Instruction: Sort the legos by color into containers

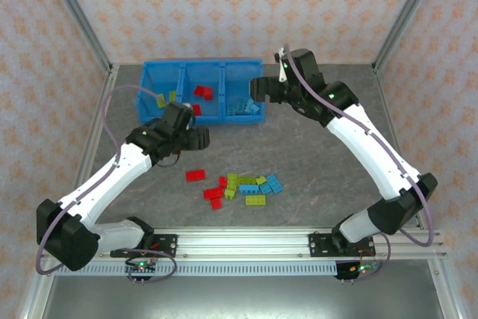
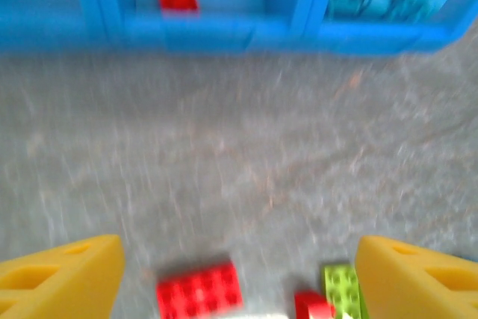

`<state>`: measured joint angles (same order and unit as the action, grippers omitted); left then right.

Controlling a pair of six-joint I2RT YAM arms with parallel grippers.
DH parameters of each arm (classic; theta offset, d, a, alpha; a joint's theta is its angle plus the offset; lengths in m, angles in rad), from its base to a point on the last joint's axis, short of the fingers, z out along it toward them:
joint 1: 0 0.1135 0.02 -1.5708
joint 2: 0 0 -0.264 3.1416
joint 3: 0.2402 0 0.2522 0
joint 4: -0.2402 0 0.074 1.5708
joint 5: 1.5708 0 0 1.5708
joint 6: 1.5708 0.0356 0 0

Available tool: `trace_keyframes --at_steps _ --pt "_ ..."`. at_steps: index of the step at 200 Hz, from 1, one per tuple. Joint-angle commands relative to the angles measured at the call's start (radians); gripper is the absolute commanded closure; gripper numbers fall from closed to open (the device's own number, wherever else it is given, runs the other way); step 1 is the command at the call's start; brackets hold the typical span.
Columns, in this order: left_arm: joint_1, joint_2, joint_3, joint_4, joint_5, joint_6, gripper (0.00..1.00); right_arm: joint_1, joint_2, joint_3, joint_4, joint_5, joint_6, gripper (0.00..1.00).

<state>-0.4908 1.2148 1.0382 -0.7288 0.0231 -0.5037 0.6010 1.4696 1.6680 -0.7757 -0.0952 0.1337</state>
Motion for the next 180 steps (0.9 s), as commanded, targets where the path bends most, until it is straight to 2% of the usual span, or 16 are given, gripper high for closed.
trace_keyframes --at_steps 1,30,53,103,128,180 --pt "-0.044 0.01 -0.062 -0.203 -0.074 -0.296 0.16 -0.003 -0.006 -0.071 -0.077 -0.059 0.01 0.01" --pt "-0.045 0.053 -0.166 -0.07 0.005 -0.318 0.0 -0.003 -0.01 -0.113 -0.098 -0.074 0.017 0.01" --pt "-0.046 0.14 -0.161 -0.044 -0.017 -0.276 0.0 -0.004 -0.002 -0.12 -0.105 -0.081 0.015 0.01" --pt "-0.048 0.281 -0.163 0.058 0.012 -0.228 0.01 -0.004 0.016 -0.125 -0.111 -0.066 0.024 0.01" --pt "-0.047 0.343 -0.161 0.086 0.043 -0.215 0.09 -0.004 0.026 -0.12 -0.112 -0.067 0.035 0.01" --pt "-0.046 0.384 -0.187 0.075 0.066 -0.215 0.44 -0.003 0.048 -0.113 -0.172 -0.125 0.017 0.01"
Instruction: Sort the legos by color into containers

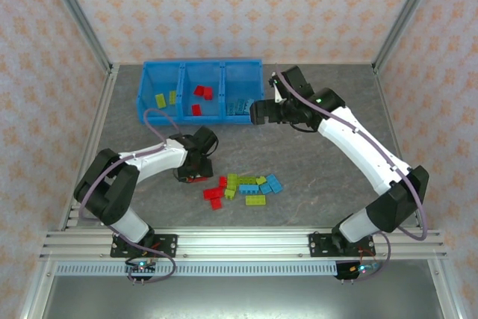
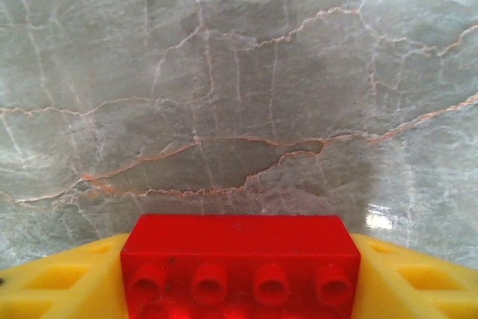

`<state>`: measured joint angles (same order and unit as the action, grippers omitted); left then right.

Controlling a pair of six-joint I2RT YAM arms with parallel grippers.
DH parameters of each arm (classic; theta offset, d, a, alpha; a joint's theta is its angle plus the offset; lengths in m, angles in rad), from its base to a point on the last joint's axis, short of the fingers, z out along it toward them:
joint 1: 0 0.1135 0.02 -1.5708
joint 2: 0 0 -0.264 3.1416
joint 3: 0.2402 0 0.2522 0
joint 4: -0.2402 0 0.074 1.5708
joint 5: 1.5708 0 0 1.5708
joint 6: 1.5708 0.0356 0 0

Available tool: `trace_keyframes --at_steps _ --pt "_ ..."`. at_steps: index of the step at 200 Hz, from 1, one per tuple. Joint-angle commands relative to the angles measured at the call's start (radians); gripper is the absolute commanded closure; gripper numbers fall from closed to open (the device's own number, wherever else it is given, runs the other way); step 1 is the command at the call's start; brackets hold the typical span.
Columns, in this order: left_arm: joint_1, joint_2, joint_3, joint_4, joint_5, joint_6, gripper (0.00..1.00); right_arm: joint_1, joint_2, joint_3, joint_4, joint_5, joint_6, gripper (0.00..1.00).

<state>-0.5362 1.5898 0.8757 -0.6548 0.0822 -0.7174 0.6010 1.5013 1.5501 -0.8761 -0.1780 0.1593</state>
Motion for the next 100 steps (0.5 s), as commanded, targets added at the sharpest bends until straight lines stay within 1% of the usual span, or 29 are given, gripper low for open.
trace_keyframes --at_steps 1,29,48,79,88,100 --pt "-0.001 0.009 -0.025 0.0 0.006 -0.002 0.45 -0.004 0.017 0.005 -0.072 -0.046 -0.009 0.01" --pt "-0.002 -0.012 -0.027 -0.006 -0.005 -0.007 0.52 -0.002 0.019 0.007 -0.138 -0.139 -0.031 0.01" --pt "-0.002 -0.055 0.004 -0.029 -0.035 0.006 0.54 -0.003 0.019 0.011 -0.198 -0.204 -0.058 0.0" --pt "0.008 -0.139 0.157 -0.106 -0.159 0.076 0.54 0.001 0.025 0.008 -0.299 -0.32 -0.109 0.02" --pt "0.022 -0.14 0.211 -0.113 -0.187 0.099 0.54 0.001 0.021 0.001 -0.304 -0.324 -0.113 0.03" --pt "0.049 -0.118 0.29 -0.104 -0.204 0.126 0.55 0.001 0.002 -0.013 -0.273 -0.282 -0.09 0.03"
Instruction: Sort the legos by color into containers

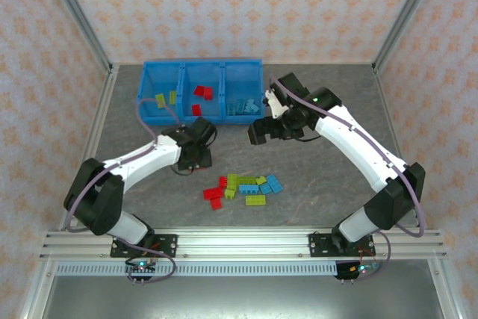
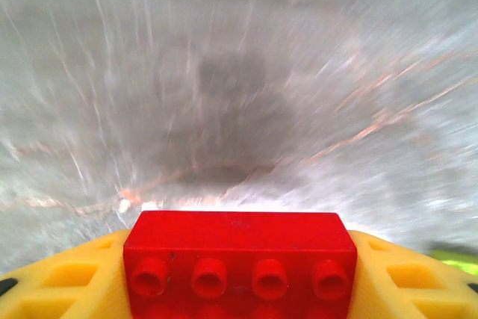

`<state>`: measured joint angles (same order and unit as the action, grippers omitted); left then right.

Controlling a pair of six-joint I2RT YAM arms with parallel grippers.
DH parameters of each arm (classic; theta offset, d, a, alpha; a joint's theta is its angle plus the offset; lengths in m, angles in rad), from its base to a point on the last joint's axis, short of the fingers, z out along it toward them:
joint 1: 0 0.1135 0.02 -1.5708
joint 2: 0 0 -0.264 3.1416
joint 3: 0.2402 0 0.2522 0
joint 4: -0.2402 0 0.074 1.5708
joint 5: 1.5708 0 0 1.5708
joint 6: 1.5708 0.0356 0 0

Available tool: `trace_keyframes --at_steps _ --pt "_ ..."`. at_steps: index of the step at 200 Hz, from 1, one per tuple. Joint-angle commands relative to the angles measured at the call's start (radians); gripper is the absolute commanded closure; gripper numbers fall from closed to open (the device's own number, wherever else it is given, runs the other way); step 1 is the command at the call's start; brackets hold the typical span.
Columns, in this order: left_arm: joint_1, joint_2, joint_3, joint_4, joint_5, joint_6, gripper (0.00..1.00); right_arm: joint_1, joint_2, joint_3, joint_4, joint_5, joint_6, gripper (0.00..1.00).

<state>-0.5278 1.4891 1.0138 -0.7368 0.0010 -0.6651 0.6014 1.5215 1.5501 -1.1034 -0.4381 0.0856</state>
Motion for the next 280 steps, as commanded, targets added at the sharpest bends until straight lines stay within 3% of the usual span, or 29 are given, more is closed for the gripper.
trace_keyframes --at_steps 1,48,95,132,159,190,218,251,280 --pt "0.043 -0.014 0.16 -0.019 -0.125 0.077 0.55 0.0 -0.02 -0.015 -0.042 -0.018 -0.013 0.03" --pt "0.157 0.271 0.542 0.046 -0.148 0.125 0.55 0.001 -0.056 -0.034 0.053 0.088 0.04 0.02" --pt "0.215 0.628 0.965 -0.035 -0.106 0.154 0.55 0.0 -0.113 -0.071 0.072 0.149 0.088 0.03" --pt "0.246 0.742 1.075 -0.07 -0.098 0.107 0.46 0.0 -0.142 -0.087 0.09 0.151 0.114 0.02" --pt "0.25 0.74 1.063 -0.062 -0.076 0.116 0.34 0.001 -0.139 -0.076 0.083 0.16 0.113 0.02" --pt "0.25 0.707 1.051 -0.063 -0.067 0.125 0.29 0.001 -0.133 -0.082 0.1 0.167 0.133 0.02" --pt "0.25 0.669 1.053 -0.073 -0.057 0.157 0.19 0.001 -0.133 -0.107 0.121 0.163 0.149 0.02" --pt "0.25 0.566 1.015 -0.074 -0.019 0.162 0.19 0.001 -0.124 -0.133 0.117 0.179 0.154 0.02" --pt "0.245 0.348 0.859 -0.013 0.059 0.198 0.21 0.012 -0.116 -0.198 0.09 0.223 0.183 0.04"
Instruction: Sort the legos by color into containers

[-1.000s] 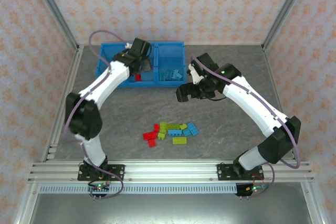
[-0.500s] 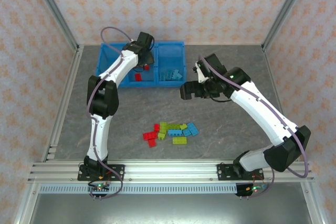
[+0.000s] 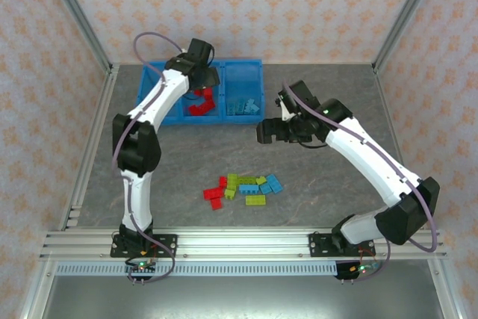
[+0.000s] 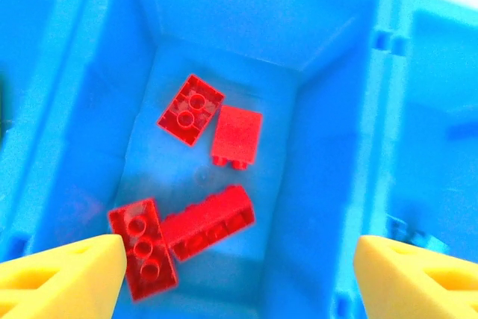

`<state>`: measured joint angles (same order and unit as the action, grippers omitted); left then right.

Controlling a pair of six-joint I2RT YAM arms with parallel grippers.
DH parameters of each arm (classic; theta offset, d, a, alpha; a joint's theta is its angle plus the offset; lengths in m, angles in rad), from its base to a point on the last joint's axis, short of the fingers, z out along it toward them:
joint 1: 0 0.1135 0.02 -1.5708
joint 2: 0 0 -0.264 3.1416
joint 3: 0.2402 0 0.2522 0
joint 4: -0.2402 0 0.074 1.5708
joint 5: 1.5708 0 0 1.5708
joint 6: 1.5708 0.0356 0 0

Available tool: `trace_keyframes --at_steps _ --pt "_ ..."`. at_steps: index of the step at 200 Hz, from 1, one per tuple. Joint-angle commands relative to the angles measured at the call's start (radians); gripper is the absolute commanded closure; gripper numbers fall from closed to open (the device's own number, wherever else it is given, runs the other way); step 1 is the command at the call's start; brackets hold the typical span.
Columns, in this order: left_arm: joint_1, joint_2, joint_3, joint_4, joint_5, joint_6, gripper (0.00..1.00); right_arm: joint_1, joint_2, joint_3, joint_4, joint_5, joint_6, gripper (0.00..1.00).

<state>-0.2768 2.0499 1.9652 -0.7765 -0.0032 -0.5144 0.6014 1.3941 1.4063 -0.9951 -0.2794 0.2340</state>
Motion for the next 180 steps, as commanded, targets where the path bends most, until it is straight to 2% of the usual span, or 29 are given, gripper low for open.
trace_keyframes --at_steps 1,28,53,73,91,107,124,156,180 --pt "-0.006 -0.221 -0.099 0.029 0.065 0.051 0.21 0.014 0.011 -0.058 -0.018 0.065 0.035 0.04" --pt "-0.023 -0.444 -0.282 0.091 0.111 0.184 0.22 0.059 0.008 -0.161 -0.002 0.052 0.073 0.05" --pt "-0.057 -0.621 -0.448 0.124 0.164 0.378 0.23 0.093 0.001 -0.274 0.034 0.038 0.13 0.08" --pt "-0.081 -0.743 -0.583 0.154 0.275 0.569 0.2 0.114 -0.003 -0.352 0.065 0.03 0.16 0.17" --pt "-0.088 -0.83 -0.708 0.176 0.404 0.75 0.13 0.137 0.009 -0.405 0.083 0.027 0.16 0.22" --pt "-0.093 -0.876 -0.794 0.189 0.511 0.915 0.05 0.16 0.038 -0.424 0.083 0.039 0.142 0.27" --pt "-0.104 -0.9 -0.871 0.227 0.55 1.019 0.0 0.174 0.076 -0.433 0.091 0.06 0.129 0.31" --pt "-0.117 -0.9 -0.936 0.183 0.689 1.212 0.0 0.182 0.146 -0.443 0.124 0.09 0.108 0.37" --pt "-0.119 -0.88 -0.979 0.169 0.706 1.284 0.0 0.182 0.183 -0.461 0.165 0.101 0.092 0.4"
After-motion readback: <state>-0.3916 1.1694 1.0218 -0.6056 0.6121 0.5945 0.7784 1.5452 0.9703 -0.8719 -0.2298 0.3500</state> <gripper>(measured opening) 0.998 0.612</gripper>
